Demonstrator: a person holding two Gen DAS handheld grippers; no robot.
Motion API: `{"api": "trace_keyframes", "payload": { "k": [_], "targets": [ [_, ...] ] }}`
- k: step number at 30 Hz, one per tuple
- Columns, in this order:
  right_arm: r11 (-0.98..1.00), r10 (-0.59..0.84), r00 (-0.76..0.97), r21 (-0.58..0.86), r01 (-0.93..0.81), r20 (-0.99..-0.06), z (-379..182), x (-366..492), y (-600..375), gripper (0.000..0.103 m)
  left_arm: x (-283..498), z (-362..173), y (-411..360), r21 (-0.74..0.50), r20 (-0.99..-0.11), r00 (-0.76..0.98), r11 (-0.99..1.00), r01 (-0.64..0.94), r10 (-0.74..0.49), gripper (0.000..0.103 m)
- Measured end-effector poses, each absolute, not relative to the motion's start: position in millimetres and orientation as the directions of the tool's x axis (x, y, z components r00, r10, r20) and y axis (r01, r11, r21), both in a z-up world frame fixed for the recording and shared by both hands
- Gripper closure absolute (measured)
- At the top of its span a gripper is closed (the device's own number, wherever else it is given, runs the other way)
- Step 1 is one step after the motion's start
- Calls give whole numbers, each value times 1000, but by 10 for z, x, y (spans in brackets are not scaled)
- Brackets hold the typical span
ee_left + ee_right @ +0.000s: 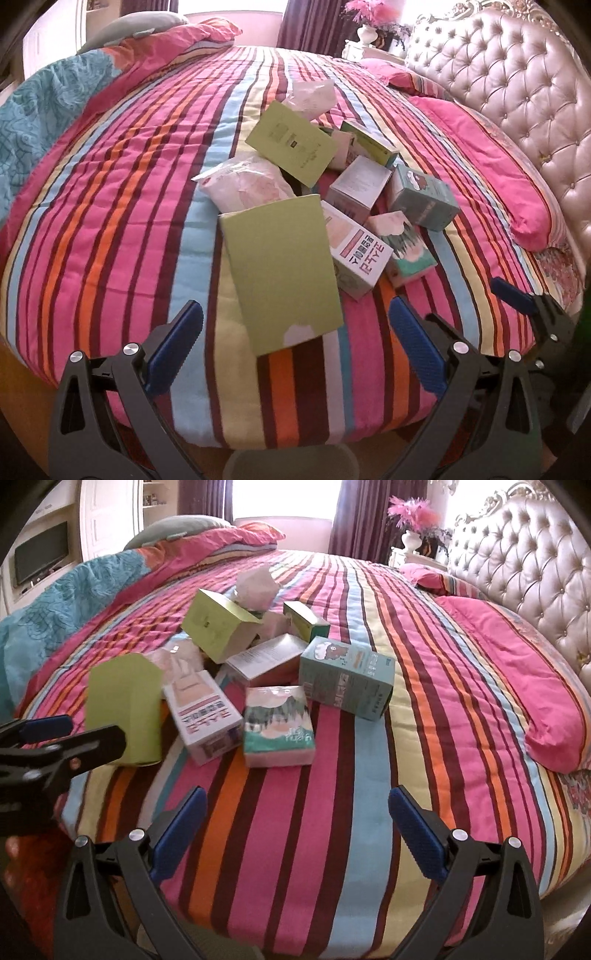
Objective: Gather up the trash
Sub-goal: 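Grasp the light green box with the left tool while the right tool grasps the teal tissue pack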
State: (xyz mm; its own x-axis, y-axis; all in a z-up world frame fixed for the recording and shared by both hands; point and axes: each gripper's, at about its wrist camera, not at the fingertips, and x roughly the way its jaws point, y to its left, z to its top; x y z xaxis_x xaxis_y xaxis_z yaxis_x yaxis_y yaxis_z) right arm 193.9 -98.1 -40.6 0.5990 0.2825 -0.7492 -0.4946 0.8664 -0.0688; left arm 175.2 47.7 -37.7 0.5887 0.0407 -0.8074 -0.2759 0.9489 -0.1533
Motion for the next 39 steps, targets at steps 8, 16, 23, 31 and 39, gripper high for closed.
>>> {"api": "trace_keyframes", "payload": {
  "k": [8, 16, 23, 31, 39],
  "targets": [
    [850, 285, 579, -79, -522, -764, -509, 2135, -874, 8, 1957, -519, 519, -151, -833, 551, 938, -311, 49, 6],
    [838, 253, 562, -111, -534, -787, -652, 2303, -731, 24, 2151, -681, 613, -143, -854, 517, 936, -323, 48, 6],
    [813, 279, 550, -111, -571, -787, -663, 2352, -613, 47, 2204, -765, 657, -151, -862, 506, 938, -313, 30, 34],
    [834, 315, 507, -21, -551, -803, -594, 2304, -774, 54, 2107, -695, 645, -138, -850, 527, 955, -263, 23, 34],
    [875, 356, 519, 83, -476, -777, -359, 2024, -1186, 54, 1765, -472, 694, -165, -802, 597, 964, -208, -8, 34]
  ]
}}
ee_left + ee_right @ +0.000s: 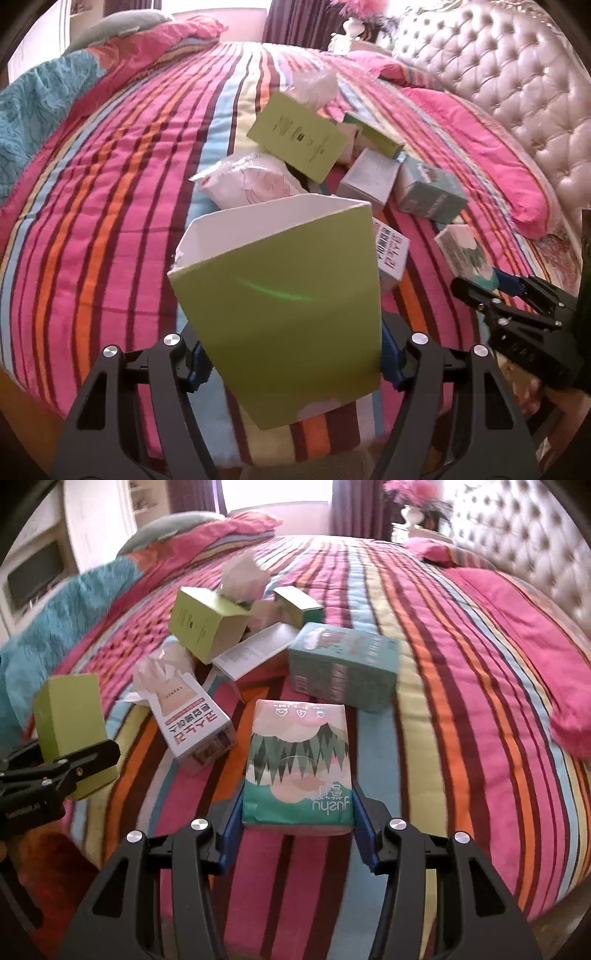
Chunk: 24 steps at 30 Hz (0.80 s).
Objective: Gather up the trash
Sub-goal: 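Grasp the light green box with the left tool while the right tool grasps the teal tissue pack, then carry the green box and teal tissue pack down over the white wastebasket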
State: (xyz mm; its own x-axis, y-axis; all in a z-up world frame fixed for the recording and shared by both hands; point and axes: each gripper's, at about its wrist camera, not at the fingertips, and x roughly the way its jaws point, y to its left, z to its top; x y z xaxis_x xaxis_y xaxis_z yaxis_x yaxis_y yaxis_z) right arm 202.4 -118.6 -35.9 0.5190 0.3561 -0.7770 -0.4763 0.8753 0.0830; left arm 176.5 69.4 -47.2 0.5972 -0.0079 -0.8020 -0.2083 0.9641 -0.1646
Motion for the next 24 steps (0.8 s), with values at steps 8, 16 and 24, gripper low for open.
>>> {"api": "trace_keyframes", "payload": {
  "k": [8, 16, 24],
  "targets": [
    [872, 393, 543, 114, -476, -742, -68, 1429, -1446, 54, 1180, -294, 648, -164, -773, 632, 979, -122, -50, 34],
    [847, 422, 511, 125, -517, -749, 7, 954, -1450, 54, 546, -364, 489, -131, -797, 597, 991, -19, -94, 34],
    [818, 415, 369, 164, -552, -831, -395, 590, -1395, 54, 119, -697, 338, -114, -857, 499, 992, 54, -126, 34]
  ]
}}
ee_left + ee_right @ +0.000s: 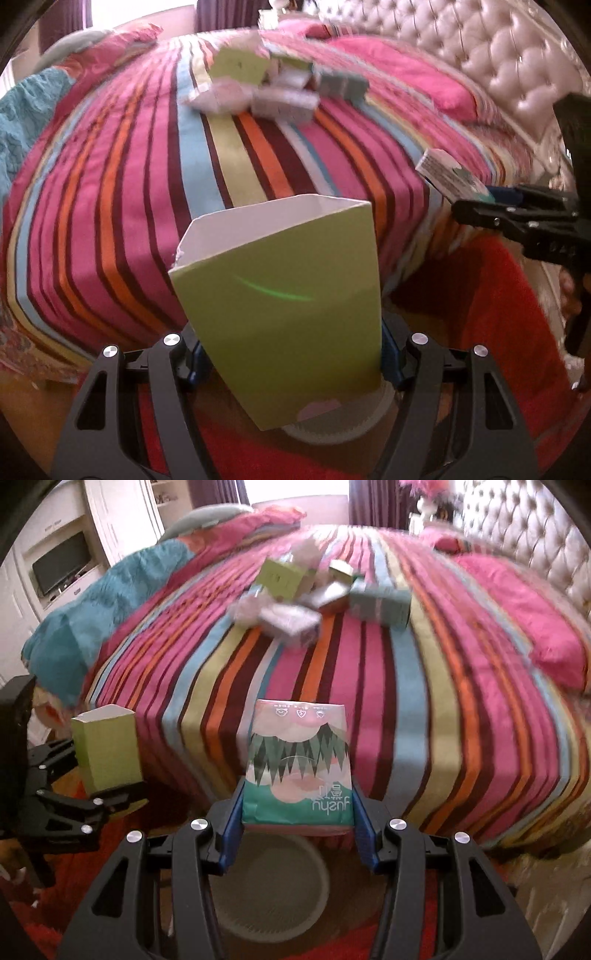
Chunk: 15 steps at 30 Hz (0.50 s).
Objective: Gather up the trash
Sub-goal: 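Carry the green box and teal tissue pack down over the white wastebasket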
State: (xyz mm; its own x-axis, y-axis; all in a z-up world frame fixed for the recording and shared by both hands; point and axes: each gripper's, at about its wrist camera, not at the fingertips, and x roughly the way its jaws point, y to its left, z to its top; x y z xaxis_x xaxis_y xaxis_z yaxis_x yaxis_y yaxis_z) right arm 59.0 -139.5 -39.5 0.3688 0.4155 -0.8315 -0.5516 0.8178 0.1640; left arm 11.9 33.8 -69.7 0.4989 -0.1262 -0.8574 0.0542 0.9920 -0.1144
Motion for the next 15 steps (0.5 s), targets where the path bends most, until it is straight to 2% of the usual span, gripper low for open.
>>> {"api": "trace_keyframes", "payload": {
  "k": [7, 15],
  "targets": [
    [797, 411, 181, 256, -546, -893, -845, 310, -1331, 54, 69, -1164, 143, -147, -926, 332, 982, 123, -180, 34],
    [840, 346, -3, 311, -444, -938, -1444, 545, -1260, 54, 232, -1629, -126, -120, -980, 131, 974, 192, -147, 34]
  ]
}}
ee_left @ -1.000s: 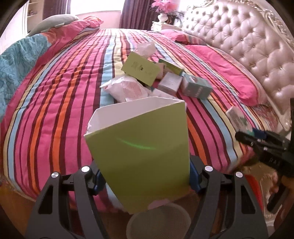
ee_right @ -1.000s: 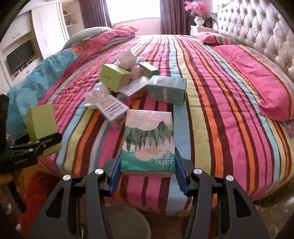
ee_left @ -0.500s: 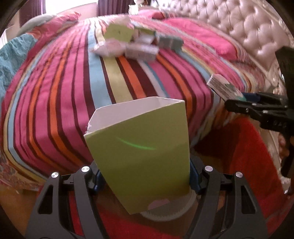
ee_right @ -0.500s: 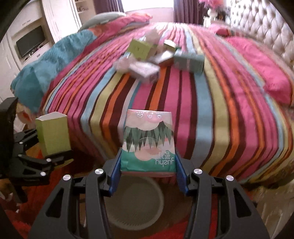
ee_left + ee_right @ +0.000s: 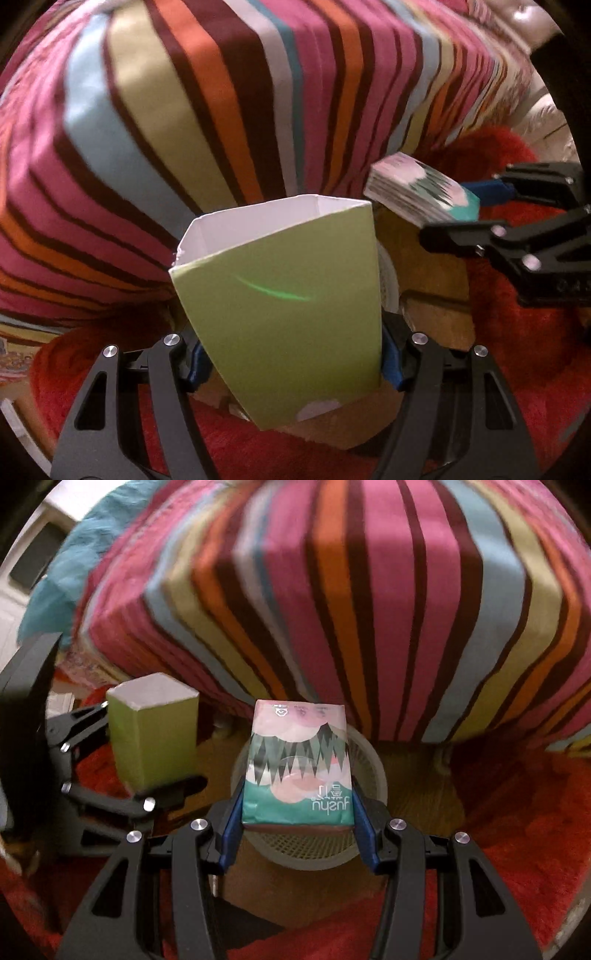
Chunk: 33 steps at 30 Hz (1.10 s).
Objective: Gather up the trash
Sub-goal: 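Carry the green box and teal tissue pack down over the white wastebasket, then open the left tool over the basket while the right tool releases its pack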
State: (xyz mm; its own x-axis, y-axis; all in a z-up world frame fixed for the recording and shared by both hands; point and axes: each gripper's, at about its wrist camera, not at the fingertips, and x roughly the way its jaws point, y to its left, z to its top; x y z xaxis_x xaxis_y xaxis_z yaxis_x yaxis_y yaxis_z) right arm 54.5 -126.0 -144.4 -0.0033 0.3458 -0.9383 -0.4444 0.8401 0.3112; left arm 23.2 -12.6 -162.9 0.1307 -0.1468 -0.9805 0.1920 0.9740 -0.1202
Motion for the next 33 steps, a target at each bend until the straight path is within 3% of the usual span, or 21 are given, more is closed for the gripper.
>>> {"api": "trace_keyframes", "payload": {
  "k": [12, 27, 28, 30, 33],
  "targets": [
    [885, 319, -289, 393, -249, -903, -2262, 767, -1168, 54, 539, -2366, -283, -146, -986, -110, 973, 179, -128, 34],
    [920, 311, -373, 375, -111, -874, -2671, 828, -1253, 53, 584, -2954, -308, -199, -937, -315, 973, 115, -154, 33],
    [923, 307, -379, 370, -103, -873, -2697, 825, -1263, 52, 600, -3006, -268, -195, -934, -323, 974, 115, -149, 29],
    [927, 309, -383, 365, -82, -871, -2708, 825, -1291, 34, 587, -3036, -246, -180, -931, -342, 976, 119, -130, 16],
    [932, 310, -375, 356, -60, -874, -2701, 833, -1323, 26, 562, -3053, -274, -169, -932, -343, 979, 115, -120, 15]
  ]
}}
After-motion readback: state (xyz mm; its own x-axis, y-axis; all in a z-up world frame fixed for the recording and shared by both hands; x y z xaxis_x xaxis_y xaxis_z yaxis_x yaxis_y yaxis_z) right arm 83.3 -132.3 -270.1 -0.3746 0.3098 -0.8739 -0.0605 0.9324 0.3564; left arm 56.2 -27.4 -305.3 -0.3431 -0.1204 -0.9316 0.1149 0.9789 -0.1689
